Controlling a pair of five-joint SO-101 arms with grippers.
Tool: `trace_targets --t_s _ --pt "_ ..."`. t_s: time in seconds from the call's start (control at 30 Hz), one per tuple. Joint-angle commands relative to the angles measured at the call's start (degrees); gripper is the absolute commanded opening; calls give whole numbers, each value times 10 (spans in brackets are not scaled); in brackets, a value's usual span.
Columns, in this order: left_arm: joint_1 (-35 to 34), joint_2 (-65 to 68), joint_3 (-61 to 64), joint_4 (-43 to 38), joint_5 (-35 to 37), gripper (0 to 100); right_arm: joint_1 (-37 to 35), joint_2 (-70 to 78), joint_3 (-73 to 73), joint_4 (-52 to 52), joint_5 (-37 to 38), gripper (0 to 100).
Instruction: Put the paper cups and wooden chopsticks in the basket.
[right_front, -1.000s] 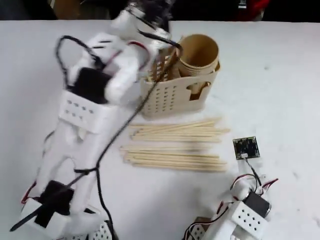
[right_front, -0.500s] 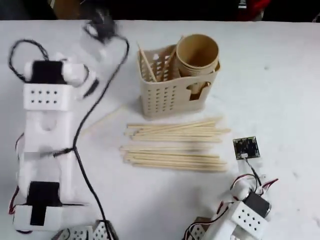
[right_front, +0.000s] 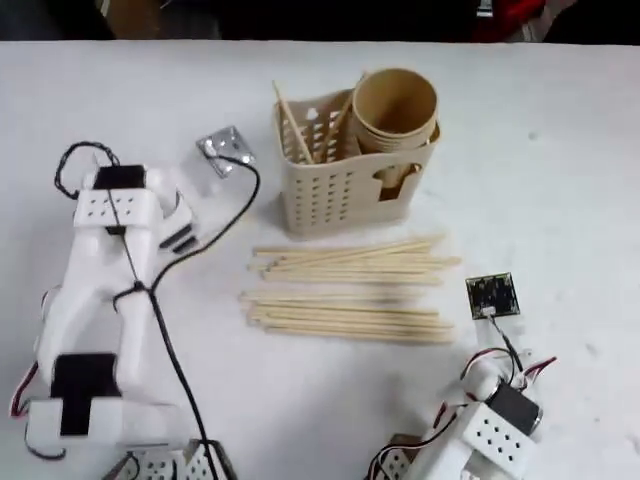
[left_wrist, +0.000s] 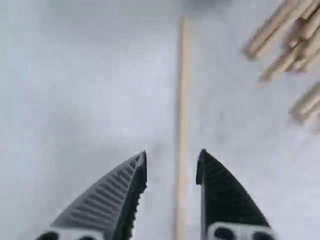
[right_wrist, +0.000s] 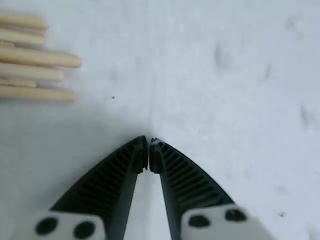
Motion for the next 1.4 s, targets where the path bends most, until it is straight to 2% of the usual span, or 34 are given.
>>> trace_targets --t_s 0.0,0.33,0.6,0.67,0.9,1.13,1.37 --pt "-4 87 -65 -11 -7 177 11 -3 -2 -9 7 24" --pt "-7 280 -232 21 -11 177 11 -3 -2 -9 7 24" --pt "-7 363 -312 69 -11 176 11 -3 -2 -9 7 24" --pt "-7 371 -327 84 -11 168 11 -3 -2 -9 7 24" --pt "-7 400 -364 142 -11 42 11 -3 -2 -9 7 24" --pt "-7 414 -409 199 -11 22 11 -3 -2 -9 7 24" --pt "-8 324 -443 286 -8 22 11 -3 -2 -9 7 24"
